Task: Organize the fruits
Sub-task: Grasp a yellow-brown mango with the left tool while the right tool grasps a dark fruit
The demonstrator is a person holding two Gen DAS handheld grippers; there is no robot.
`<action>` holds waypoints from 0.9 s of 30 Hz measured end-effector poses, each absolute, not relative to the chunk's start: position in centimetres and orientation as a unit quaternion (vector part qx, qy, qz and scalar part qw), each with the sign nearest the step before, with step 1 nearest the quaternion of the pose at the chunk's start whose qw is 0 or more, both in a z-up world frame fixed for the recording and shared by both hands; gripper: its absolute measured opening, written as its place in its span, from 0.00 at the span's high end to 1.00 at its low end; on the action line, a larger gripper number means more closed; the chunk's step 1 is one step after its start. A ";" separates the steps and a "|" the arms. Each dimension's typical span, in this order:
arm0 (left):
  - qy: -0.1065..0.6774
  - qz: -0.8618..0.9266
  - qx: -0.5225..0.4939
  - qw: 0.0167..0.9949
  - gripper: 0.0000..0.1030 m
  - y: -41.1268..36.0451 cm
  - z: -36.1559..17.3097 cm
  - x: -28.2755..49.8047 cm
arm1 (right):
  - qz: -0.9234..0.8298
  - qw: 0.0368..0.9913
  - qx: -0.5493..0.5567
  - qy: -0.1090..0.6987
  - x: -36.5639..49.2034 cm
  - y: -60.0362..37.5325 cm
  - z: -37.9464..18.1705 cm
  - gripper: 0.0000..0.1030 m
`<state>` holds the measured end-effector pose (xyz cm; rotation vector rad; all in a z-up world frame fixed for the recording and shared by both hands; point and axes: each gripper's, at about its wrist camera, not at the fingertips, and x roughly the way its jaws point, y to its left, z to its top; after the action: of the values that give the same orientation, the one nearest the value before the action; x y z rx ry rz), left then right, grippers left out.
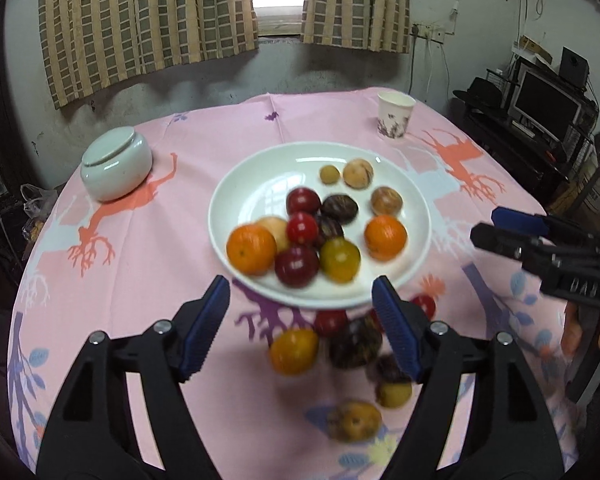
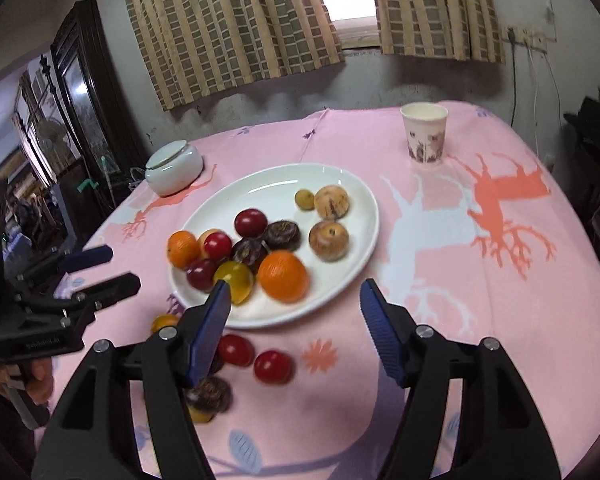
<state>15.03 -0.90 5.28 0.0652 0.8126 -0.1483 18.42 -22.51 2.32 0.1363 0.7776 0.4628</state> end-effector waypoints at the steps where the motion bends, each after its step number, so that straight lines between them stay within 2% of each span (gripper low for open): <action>1: 0.396 -0.072 0.033 0.915 0.27 -0.9 5.1 14.2 | 0.222 0.896 0.068 0.378 17.9 -22.7 2.3 0.34; 17: 0.411 -0.072 0.003 0.909 0.24 -0.4 3.6 9.2 | 0.206 0.890 0.077 0.400 13.9 -21.6 1.1 0.32; 19: 0.416 -0.075 0.000 0.906 0.24 -0.6 3.2 9.2 | 0.207 0.889 0.078 0.402 13.9 -21.4 0.7 0.23; 22: 0.422 -0.076 0.001 0.904 0.24 -0.7 2.5 9.4 | 0.207 0.892 0.083 0.394 13.8 -21.4 0.1 0.15; 27: 0.437 -0.080 0.000 0.896 0.24 -0.9 0.8 9.6 | 0.200 0.894 0.089 0.392 14.1 -22.3 -1.1 0.13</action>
<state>9.62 -0.87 0.84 0.0007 0.9057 -0.1662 14.09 -22.32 -1.06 0.1843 0.8133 0.4145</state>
